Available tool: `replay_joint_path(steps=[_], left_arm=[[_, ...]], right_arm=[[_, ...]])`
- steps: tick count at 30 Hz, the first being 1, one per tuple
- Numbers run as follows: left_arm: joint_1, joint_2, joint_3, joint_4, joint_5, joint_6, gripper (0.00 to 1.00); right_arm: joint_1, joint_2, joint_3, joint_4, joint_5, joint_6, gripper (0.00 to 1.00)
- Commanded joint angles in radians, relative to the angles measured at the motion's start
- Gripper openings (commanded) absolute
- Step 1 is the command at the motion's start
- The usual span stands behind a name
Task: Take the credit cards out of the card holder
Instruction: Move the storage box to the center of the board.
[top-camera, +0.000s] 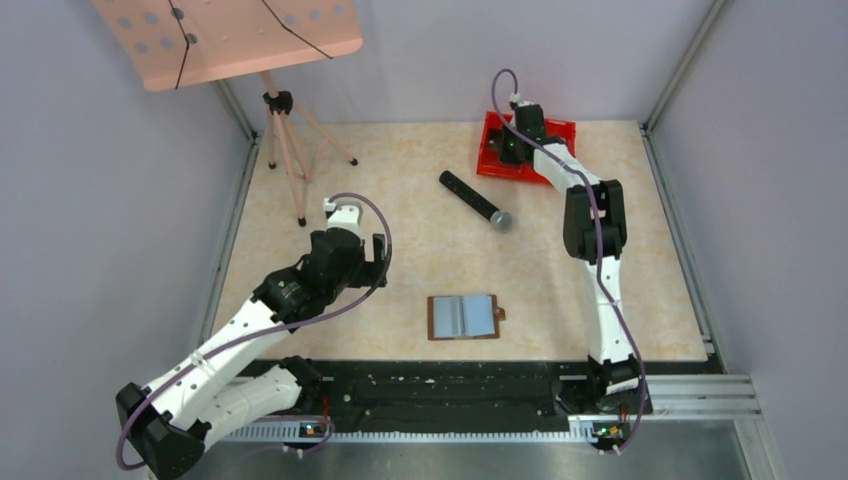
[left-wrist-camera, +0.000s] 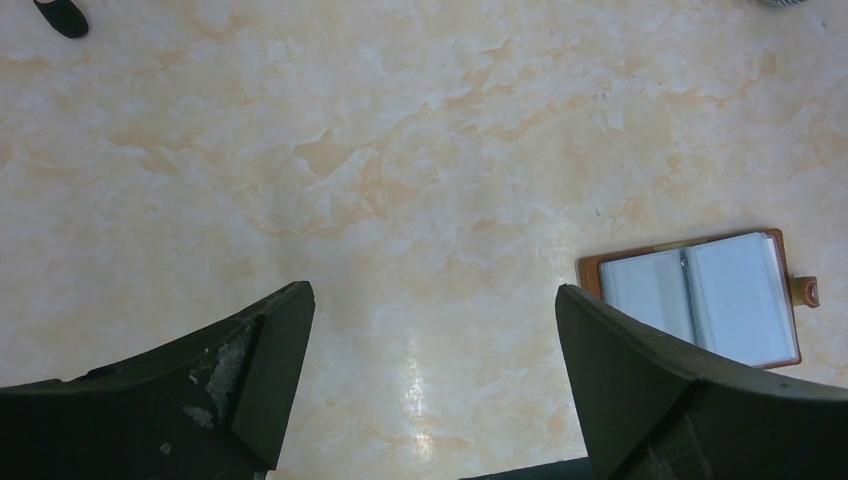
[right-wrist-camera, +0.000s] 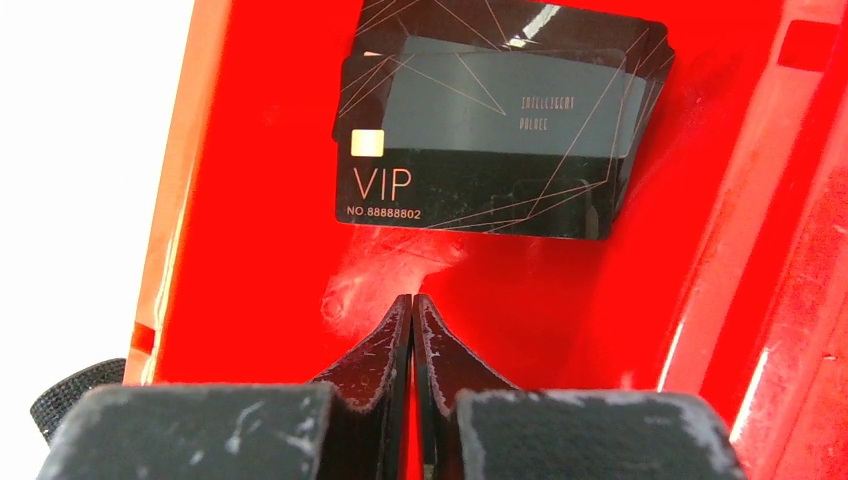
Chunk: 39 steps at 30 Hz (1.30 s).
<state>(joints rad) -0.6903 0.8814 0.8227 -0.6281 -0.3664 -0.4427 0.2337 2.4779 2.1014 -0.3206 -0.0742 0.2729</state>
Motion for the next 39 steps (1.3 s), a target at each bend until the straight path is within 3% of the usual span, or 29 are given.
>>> replay_joint_path(steps=[1,20,28,39], left_arm=[[0.005,0.005,0.03,0.055,0.001,0.001,0.96],[0.005,0.002,0.02,0.057,0.008,-0.001,0.96],[0.005,-0.003,0.012,0.064,0.013,-0.003,0.96],[0.006,-0.018,0.002,0.07,0.026,-0.015,0.96]], right_arm=[[0.012,-0.023,0.004,0.078,-0.008,-0.026,0.01],[0.063,-0.081,-0.071,0.145,0.07,-0.313,0.01],[0.063,-0.109,-0.098,0.022,0.003,-0.319,0.01],[0.065,-0.226,-0.313,0.1,0.004,-0.222,0.01]])
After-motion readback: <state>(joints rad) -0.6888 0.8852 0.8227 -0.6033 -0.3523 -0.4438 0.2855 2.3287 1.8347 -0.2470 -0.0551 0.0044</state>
